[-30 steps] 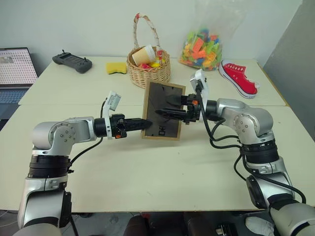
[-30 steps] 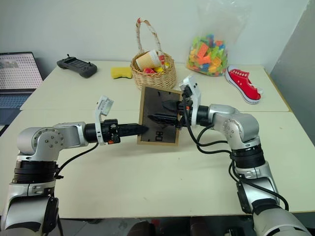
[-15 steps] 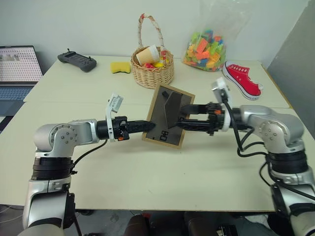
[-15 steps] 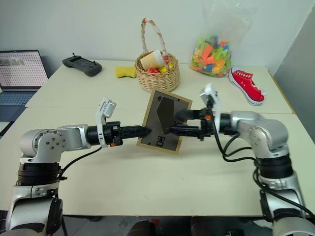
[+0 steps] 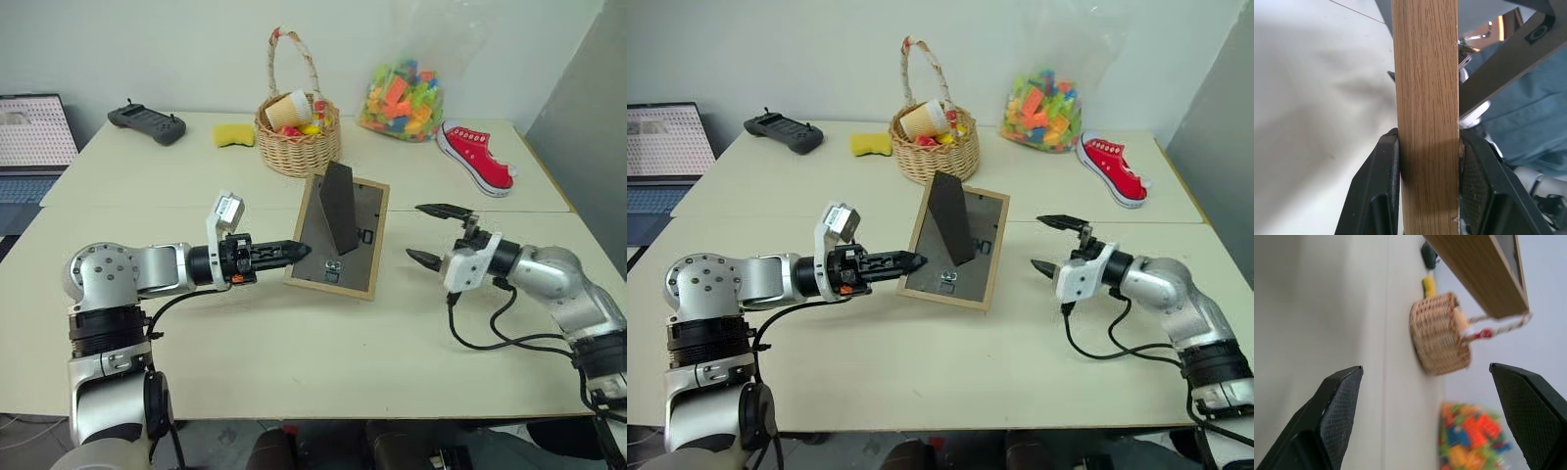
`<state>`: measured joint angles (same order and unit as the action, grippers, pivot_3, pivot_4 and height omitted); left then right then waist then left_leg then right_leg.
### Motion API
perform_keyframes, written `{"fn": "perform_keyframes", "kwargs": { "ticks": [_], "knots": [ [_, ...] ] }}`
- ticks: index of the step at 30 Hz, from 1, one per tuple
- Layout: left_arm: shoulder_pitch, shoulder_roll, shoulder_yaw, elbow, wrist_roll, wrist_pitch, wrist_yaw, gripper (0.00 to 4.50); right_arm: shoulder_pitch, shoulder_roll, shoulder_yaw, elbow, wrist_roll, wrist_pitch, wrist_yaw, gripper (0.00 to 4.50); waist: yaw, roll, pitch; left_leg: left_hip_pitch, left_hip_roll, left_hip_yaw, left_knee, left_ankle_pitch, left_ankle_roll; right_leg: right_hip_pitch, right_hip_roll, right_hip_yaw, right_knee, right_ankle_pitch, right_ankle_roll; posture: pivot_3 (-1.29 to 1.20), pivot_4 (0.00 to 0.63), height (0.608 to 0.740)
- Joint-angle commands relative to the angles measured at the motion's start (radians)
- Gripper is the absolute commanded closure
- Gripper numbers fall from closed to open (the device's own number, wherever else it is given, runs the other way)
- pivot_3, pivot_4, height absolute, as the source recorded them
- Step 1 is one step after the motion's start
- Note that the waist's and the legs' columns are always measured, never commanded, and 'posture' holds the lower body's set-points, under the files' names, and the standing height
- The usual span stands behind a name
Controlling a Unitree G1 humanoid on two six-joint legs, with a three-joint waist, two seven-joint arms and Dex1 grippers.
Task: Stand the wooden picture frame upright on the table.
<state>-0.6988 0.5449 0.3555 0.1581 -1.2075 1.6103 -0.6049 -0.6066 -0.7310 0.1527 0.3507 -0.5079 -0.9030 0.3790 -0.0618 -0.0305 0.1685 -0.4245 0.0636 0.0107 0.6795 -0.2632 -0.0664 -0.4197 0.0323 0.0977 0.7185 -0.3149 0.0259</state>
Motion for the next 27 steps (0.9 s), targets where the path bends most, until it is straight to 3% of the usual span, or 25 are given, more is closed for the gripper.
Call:
{"fn": "perform_keyframes", "kwargs": {
  "ticks": [1,9,23,25,27],
  "knots": [
    [0.005,0.008,-0.01,-0.009,-0.154,0.004,0.069,3.16,-0.097,0.044,-0.005,0.037,-0.15,-0.115,-0.229,0.1,0.001,0.0,0.0,0.0,0.0,-0.001,0.0,0.001,-0.001,0.0,0.0,0.0,0.001,0.0,0.0,0.0,0.15,0.74],
    [0.023,-0.008,-0.008,-0.005,-0.285,0.004,0.208,3.16,-0.15,0.048,0.039,0.061,-0.301,-0.224,-0.426,0.1,0.016,0.0,0.0,0.0,-0.001,-0.003,0.0,0.001,-0.002,0.002,-0.004,-0.001,0.001,0.0,0.0,0.0,0.15,0.74],
    [0.073,0.008,-0.053,-0.039,-0.421,-0.051,0.316,3.16,-0.21,0.019,0.084,0.116,-0.327,-0.287,-0.484,2.71,0.012,0.0,0.0,0.008,-0.002,-0.004,0.0,0.001,-0.001,0.011,-0.005,-0.001,-0.001,0.0,0.0,0.0,0.15,0.74],
    [0.079,0.013,-0.06,-0.047,-0.429,-0.067,0.324,2.5,-0.207,0.014,0.083,0.115,-0.329,-0.294,-0.489,2.91,0.012,0.0,0.0,0.008,-0.002,-0.005,0.0,0.001,-0.001,0.011,-0.005,-0.001,-0.002,0.0,0.0,0.0,0.15,0.74],
    [0.085,0.019,-0.063,-0.041,-0.454,-0.086,0.334,2.18,-0.203,0.008,0.081,0.116,-0.32,-0.303,-0.487,3.12,0.011,0.0,0.0,0.008,-0.002,-0.005,0.0,0.001,-0.001,0.012,-0.005,-0.002,-0.002,0.0,0.0,0.0,0.15,0.74]
  ]
}}
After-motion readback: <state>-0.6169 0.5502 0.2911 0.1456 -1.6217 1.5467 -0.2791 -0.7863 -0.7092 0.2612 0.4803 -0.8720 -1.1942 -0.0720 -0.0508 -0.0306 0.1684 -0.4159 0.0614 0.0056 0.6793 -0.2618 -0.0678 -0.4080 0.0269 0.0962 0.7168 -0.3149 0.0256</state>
